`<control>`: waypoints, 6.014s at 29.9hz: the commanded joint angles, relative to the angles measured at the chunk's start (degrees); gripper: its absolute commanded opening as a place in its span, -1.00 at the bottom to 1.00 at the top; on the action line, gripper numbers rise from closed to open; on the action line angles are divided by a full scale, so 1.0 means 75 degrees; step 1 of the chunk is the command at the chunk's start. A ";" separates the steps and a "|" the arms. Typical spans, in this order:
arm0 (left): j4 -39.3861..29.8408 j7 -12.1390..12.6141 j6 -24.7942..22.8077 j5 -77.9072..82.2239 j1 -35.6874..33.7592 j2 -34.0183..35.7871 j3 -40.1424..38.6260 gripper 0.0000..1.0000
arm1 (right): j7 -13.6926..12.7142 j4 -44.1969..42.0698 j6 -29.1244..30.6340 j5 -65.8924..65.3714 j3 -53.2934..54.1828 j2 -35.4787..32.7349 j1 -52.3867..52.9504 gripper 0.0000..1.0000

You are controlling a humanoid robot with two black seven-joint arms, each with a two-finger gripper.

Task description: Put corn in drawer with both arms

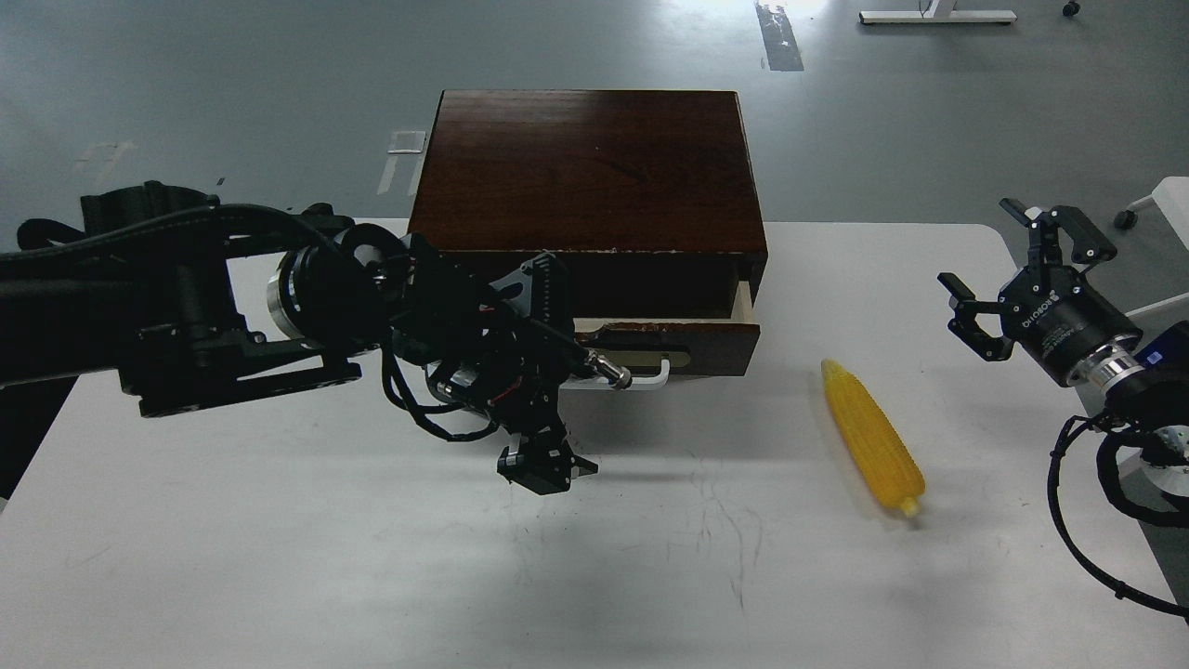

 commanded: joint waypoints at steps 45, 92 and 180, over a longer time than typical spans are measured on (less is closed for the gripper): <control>0.0681 0.0004 0.1032 -1.2613 0.2076 0.2170 -0.2527 0.98 | 0.0000 0.0000 0.0000 -0.0012 -0.0092 -0.0011 -0.0021 1.00; 0.2966 0.0004 0.0939 -1.4905 0.5652 0.2465 -0.4355 0.98 | 0.0000 0.0996 0.0000 -1.0043 -0.3102 -0.0727 0.2510 1.00; 0.2779 0.0004 0.0939 -1.4858 0.5617 0.2606 -0.4625 0.98 | 0.0000 0.2133 -0.4050 -1.2680 -0.8681 0.4231 0.9671 -0.81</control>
